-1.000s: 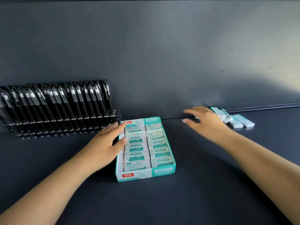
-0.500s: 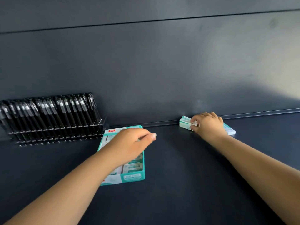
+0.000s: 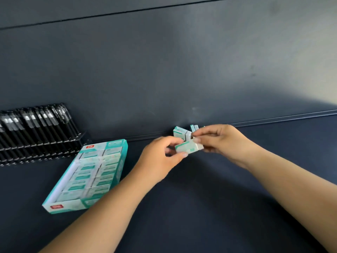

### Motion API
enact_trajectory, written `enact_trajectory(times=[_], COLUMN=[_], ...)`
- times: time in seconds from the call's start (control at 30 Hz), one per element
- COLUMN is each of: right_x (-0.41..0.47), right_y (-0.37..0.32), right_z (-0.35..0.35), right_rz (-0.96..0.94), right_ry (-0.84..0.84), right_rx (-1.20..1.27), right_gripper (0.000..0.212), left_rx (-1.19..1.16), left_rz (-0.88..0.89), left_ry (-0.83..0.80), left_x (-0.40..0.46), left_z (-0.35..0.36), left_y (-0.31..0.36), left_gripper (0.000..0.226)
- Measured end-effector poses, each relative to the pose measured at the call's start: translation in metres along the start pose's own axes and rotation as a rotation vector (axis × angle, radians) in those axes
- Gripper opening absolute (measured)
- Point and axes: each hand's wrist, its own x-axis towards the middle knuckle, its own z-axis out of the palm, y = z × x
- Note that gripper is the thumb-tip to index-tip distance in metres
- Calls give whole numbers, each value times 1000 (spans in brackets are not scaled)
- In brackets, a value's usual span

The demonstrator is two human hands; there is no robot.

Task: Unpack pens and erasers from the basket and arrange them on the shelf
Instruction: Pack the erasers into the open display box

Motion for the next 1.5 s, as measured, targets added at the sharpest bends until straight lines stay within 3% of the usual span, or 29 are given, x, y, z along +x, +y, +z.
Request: enact_trajectory(times=[0.07, 0.2, 0.33, 0.53, 0.63, 0.73, 0.83, 0.97, 1.23, 1.33, 1.5], right_x=[0, 0, 0, 2, 10, 16, 22, 26, 27, 27, 26], right_y=[-2, -11, -11, -6, -4, 5, 17, 23, 23, 22, 19], right_z=[1, -3, -10, -11, -27, -42, -51, -60, -63, -62, -59], right_rz=[-9, 52, 42, 27, 84, 175, 263, 282, 285, 274, 224], right_ry=[39, 70, -23, 56, 167, 199, 128, 85, 37, 1, -39], right_rx=[142, 486, 457, 383, 411, 365, 300, 360, 374, 389, 337], right_gripper=[10, 16, 19, 14, 13, 18, 23, 20, 14, 25, 36], left_rx=[-135, -765, -1053, -881, -565, -72, 415, 600, 571, 489, -227], left_rz=[-67, -311, -414, -307, -220, -83, 82, 113, 80, 10, -342], left_ry=[68, 25, 58, 63, 172, 266, 65, -105, -196, -213, -250], left_x=[-1, -6, -2, 7, 31, 56, 76, 98, 106, 104, 76], left_z=[7, 19, 26, 36, 36, 24, 19, 18, 11, 5, -1], left_y=[5, 23, 32, 34, 16, -7, -23, -28, -26, -19, 4], left_gripper=[20, 7, 4, 18, 26, 35, 50, 58, 18, 14, 3])
